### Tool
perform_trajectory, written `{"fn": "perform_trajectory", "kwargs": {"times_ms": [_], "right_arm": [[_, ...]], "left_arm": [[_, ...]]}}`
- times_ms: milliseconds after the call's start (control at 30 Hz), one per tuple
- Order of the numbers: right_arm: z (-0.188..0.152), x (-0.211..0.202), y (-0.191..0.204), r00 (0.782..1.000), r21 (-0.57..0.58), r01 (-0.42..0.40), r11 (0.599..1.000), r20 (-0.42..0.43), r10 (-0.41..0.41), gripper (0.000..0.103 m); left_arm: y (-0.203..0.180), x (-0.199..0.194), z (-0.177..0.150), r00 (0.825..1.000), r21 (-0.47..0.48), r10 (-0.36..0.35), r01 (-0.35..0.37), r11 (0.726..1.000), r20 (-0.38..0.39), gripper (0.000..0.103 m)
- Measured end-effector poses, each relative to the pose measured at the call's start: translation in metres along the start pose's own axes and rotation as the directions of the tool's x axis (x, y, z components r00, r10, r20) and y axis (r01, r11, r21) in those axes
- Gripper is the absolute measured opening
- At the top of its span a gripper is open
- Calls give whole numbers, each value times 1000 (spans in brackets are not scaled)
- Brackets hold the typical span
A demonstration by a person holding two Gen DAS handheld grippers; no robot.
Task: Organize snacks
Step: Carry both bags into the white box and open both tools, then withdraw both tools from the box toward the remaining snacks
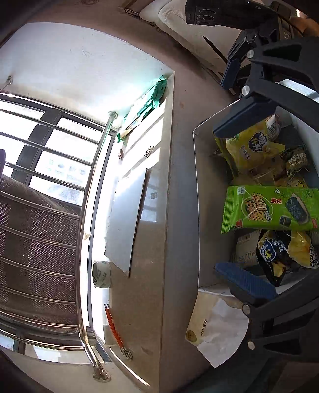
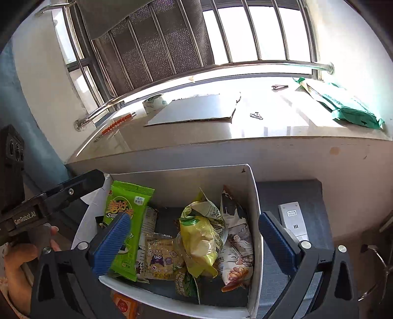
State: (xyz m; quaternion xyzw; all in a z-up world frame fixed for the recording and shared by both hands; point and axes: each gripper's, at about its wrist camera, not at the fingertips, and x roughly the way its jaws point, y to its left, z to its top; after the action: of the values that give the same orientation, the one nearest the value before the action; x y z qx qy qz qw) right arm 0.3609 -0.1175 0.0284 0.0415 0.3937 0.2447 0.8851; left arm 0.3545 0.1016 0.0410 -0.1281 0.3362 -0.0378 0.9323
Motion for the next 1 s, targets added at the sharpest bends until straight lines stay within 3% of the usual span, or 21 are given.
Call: {"fn": "perform_trajectory", "kwargs": {"times_ms": [233, 300, 467, 600, 767, 1000], "right_arm": [[-8, -18, -1, 997, -41, 77, 996, 24, -76, 103], [-11, -28, 2, 997, -50, 66, 997, 35, -64, 103], [-33, -66, 15, 998, -91, 13, 996, 65, -8, 103], [-72, -94, 23, 999, -133, -26, 991, 44, 32, 103], [-136, -135, 29, 996, -190, -5, 982, 85, 22, 103], [-236, -173, 13, 996, -102, 47, 994, 85, -38, 103]], "left_arm": [[13, -33, -21, 1000, 31, 8, -9, 999, 22, 103], [12, -48, -28, 999, 48, 26, -28, 998, 33, 103], [-1, -96, -60, 998, 130, -10, 3, 991, 58, 103], [-15, -135, -103, 997, 197, -12, -4, 980, 80, 103], [-32, -169, -159, 993, 160, -7, -12, 987, 116, 103], [-58, -184, -238, 994, 150, -25, 9, 989, 109, 103]]}}
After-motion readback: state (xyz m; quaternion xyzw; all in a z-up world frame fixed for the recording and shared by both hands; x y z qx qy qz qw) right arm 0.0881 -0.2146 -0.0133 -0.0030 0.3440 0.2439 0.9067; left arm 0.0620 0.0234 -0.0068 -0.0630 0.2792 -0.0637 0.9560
